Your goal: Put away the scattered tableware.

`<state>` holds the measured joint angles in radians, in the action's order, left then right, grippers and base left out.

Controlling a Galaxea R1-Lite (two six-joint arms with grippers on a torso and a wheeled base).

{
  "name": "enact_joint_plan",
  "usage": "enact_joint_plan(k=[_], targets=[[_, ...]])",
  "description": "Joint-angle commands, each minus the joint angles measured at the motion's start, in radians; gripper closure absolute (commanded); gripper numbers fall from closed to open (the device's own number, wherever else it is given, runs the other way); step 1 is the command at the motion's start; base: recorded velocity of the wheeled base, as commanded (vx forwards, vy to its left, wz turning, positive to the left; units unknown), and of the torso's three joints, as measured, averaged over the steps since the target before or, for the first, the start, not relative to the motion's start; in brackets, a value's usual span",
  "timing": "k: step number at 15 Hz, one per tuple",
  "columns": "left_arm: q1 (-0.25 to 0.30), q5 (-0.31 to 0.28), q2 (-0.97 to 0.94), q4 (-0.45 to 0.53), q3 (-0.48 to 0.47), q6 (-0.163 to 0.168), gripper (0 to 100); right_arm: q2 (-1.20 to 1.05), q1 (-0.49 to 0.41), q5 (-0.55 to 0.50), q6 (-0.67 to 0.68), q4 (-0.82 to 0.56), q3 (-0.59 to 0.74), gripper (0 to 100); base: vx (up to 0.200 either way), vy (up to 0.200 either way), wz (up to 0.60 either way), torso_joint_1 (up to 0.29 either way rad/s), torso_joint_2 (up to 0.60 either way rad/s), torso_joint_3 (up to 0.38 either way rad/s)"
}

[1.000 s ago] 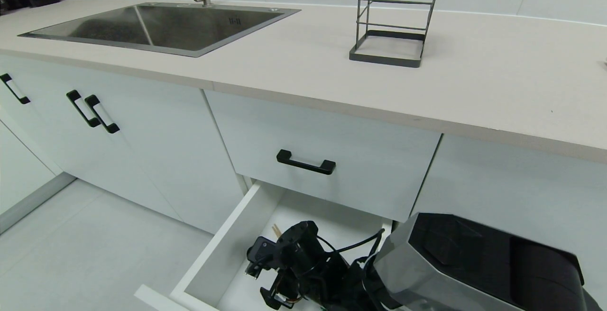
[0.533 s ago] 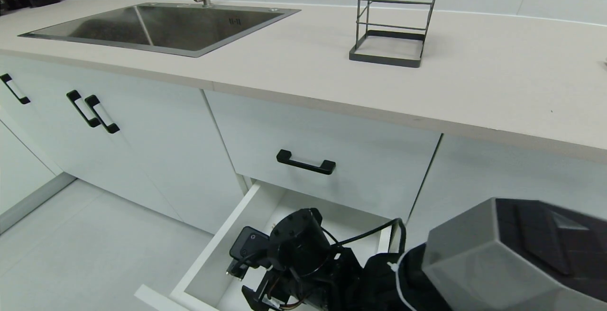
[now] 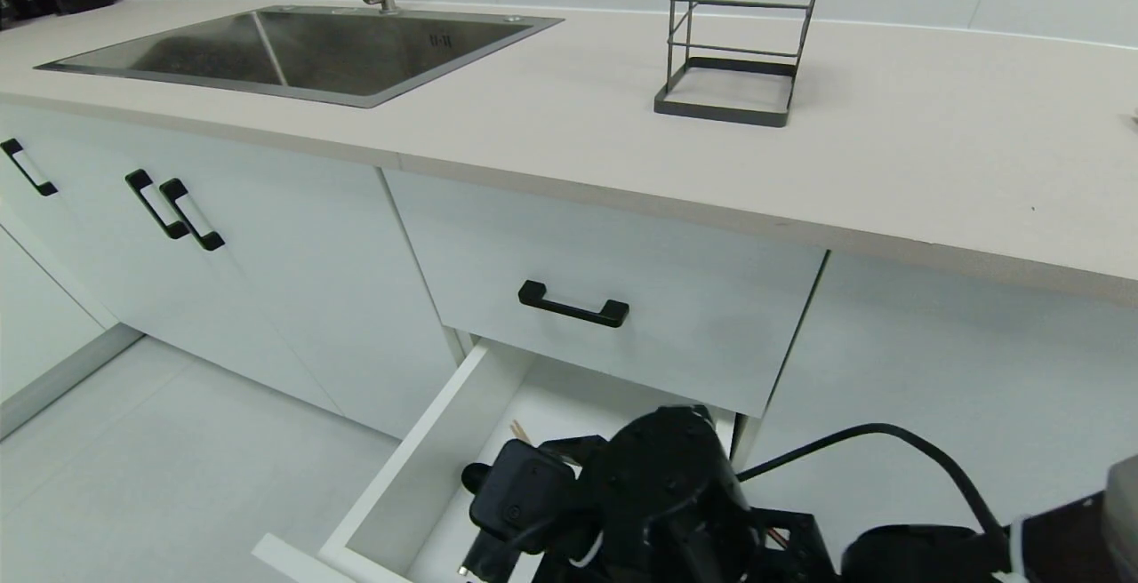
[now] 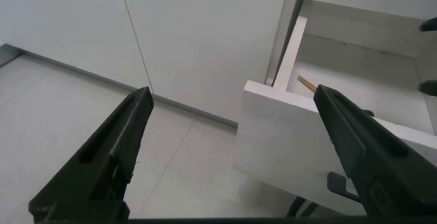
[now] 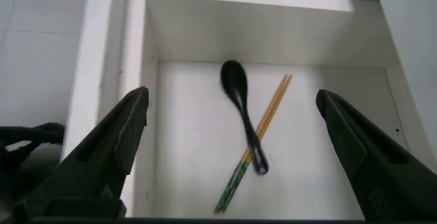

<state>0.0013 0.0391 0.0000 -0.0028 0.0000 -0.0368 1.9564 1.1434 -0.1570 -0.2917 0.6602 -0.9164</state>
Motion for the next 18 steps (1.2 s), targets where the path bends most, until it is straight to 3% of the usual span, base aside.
enact_joint_plan(k=[1,5,12,18], targets=[[0.0,0.001,0.0,0.0,0.0,-0.002,0,-0.119,-0.01,-0.006,0.005,0.098,0.165,0,0.0,0.0,0.0,0.0,0.0,0.0],[0.0,0.001,0.0,0.0,0.0,0.0,0,-0.277,-0.059,-0.006,0.005,0.102,0.34,0,0.0,0.0,0.0,0.0,0.0,0.0],[0.0,0.001,0.0,0.0,0.0,-0.002,0,-0.671,-0.06,-0.003,-0.001,0.098,0.649,0,0.0,0.0,0.0,0.0,0.0,0.0],[0.0,0.001,0.0,0.0,0.0,0.0,0,-1.059,-0.062,0.004,0.092,-0.045,0.841,0,0.0,0.0,0.0,0.0,0.0,0.0]])
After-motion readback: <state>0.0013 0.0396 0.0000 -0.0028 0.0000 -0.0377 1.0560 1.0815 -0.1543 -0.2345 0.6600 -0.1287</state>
